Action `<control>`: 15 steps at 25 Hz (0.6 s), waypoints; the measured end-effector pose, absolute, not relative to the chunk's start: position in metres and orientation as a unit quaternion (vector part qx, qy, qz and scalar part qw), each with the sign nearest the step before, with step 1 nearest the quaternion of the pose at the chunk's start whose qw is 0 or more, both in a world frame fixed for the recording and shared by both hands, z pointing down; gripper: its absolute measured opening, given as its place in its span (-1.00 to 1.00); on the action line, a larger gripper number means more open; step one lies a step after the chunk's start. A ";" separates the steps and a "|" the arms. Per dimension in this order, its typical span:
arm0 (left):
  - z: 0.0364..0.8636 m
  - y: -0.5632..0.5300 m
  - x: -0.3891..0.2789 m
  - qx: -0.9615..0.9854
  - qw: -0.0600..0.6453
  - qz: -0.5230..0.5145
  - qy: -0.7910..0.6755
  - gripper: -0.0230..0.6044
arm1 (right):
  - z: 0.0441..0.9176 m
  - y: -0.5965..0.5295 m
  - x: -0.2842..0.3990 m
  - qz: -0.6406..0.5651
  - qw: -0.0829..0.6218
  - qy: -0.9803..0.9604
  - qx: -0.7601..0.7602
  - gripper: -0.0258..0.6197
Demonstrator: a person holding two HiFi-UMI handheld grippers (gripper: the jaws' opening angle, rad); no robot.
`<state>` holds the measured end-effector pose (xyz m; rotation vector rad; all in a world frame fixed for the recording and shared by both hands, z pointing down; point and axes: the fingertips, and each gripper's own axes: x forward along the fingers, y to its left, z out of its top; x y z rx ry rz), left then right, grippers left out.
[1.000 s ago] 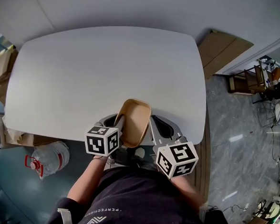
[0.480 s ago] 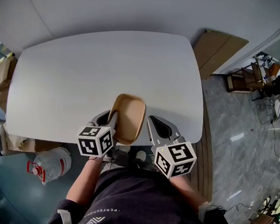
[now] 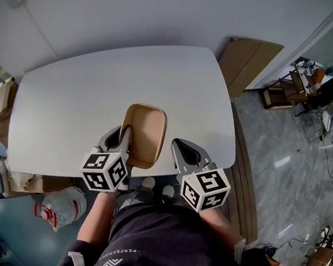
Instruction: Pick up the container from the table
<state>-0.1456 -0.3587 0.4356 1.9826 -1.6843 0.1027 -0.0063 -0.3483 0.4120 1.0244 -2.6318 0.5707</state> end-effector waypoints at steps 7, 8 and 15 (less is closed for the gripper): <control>0.403 -0.361 -0.147 0.742 0.215 0.003 -0.635 -0.83 | 0.404 -0.345 0.001 0.189 0.116 -0.902 0.370 -0.92; 0.398 -0.361 -0.146 0.743 0.208 0.000 -0.636 -0.83 | 0.403 -0.345 0.002 0.189 0.115 -0.901 0.372 -0.92; 0.389 -0.355 -0.132 0.753 0.177 -0.003 -0.634 -0.83 | 0.402 -0.342 0.015 0.190 0.110 -0.895 0.388 -0.92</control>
